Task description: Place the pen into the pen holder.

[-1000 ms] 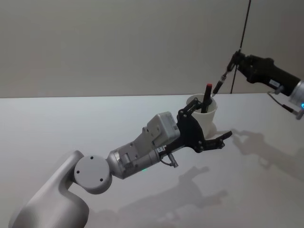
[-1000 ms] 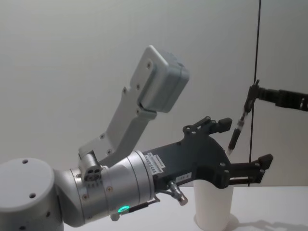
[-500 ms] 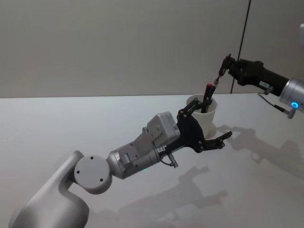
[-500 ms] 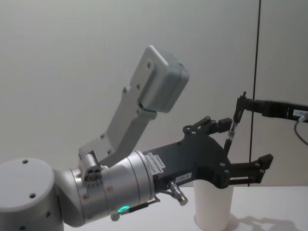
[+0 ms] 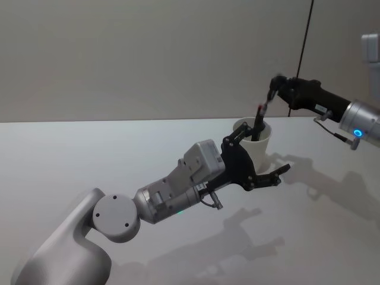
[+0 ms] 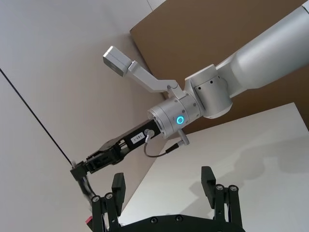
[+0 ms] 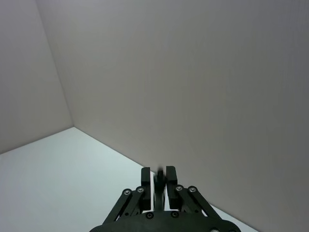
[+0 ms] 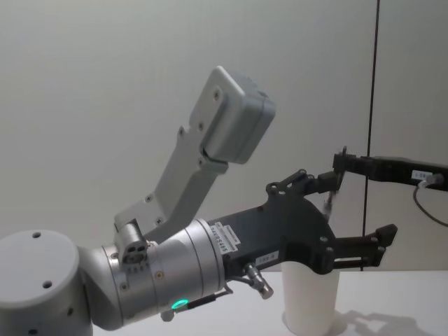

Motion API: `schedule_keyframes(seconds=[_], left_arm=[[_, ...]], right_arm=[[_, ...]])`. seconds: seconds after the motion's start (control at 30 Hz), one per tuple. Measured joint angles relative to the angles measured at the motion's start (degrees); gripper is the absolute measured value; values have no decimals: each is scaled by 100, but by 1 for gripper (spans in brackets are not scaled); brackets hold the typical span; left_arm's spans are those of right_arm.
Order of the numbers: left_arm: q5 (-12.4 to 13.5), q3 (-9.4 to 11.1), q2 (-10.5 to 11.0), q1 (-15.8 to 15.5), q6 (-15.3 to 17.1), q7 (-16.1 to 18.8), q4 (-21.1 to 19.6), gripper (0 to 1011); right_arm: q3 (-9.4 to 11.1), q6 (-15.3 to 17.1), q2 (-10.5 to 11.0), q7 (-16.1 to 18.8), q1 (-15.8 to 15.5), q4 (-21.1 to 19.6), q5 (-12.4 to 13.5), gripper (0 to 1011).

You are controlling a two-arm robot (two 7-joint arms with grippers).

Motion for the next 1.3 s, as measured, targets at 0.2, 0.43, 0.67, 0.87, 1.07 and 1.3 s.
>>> schedule_keyframes(seconds=[0.2,0.43,0.67,0.87,1.07,1.3], left_arm=[[0,0,0,0,0,0,0,1003],[0,0,0,0,0,0,0,1003],[0,0,0,0,0,0,0,1003],[0,0,0,0,0,0,0,1003],[0,0,0,0,0,0,0,1003],[0,0,0,0,0,0,0,1003]], right_arm=[[-76,-90,-58,-49,79,198,-19,328],[-125,-161,-103,-92,138,357,-22,553],[-148,-209,-123,-116,157,431,-10,789],[-158,-225,-129,-125,160,455,1,929],[-163,-237,-133,-132,162,473,9,1001],[-168,-246,-136,-136,166,484,14,1002]])
